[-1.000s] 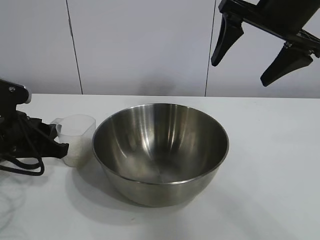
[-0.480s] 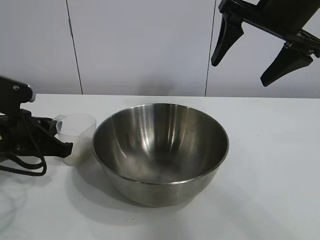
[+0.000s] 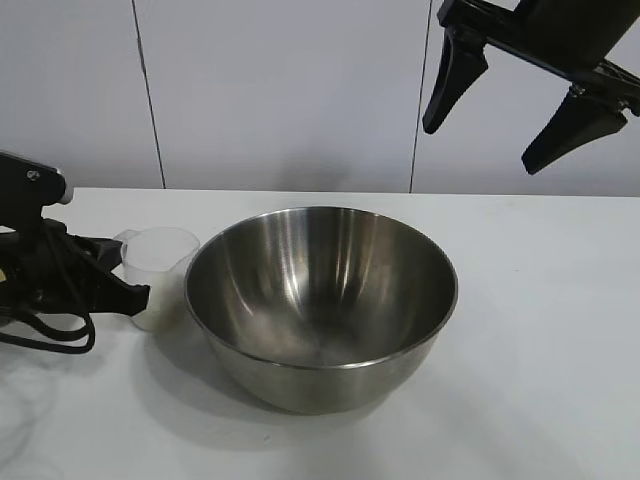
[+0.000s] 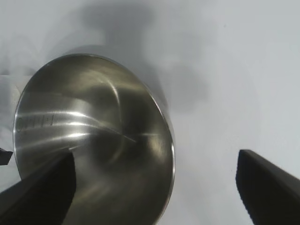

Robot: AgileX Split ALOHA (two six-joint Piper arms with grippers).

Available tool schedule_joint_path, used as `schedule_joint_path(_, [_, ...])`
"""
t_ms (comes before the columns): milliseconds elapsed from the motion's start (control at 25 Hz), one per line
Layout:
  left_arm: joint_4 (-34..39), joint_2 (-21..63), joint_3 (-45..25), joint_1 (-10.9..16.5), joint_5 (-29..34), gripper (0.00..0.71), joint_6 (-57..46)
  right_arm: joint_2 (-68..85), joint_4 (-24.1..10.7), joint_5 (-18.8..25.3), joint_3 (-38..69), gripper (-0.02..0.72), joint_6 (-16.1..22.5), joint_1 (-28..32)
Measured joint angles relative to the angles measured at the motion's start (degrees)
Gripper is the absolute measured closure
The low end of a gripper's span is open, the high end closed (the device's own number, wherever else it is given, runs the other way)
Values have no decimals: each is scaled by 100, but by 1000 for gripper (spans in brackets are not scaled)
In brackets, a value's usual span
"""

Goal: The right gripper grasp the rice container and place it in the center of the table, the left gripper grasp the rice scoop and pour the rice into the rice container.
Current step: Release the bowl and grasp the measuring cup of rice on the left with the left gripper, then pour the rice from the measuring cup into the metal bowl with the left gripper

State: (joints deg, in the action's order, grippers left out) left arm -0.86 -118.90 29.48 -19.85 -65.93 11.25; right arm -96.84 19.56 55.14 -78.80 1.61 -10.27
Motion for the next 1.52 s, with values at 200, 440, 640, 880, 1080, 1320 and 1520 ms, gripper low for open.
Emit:
schedule_joint_path(200, [5,0,0,0,0,697,0,0,0,0,0,61,0,0])
schedule_joint_path(440, [-30,299,0,37,74,697,41,0,0,0,0,61,-4,0])
schedule_joint_path(640, [14,584,0,130,80,697,52,0,0,0,0,61,-4,0])
schedule_joint_path(880, [234,805,68,135,108,697,264,0,0,0,0,61,-4,0])
schedule_joint_path(1080, [326,994,264,135,128,697,349,0,0,0,0,61,-4,0])
schedule_joint_path(1320, [717,1403,704,141,751,697,869,0,0,-11,0,61,-4,0])
schedule_joint_path(1520, [1286,1839,1113,155,1766,697,1238,-5,0,-23,0,61,-4,0])
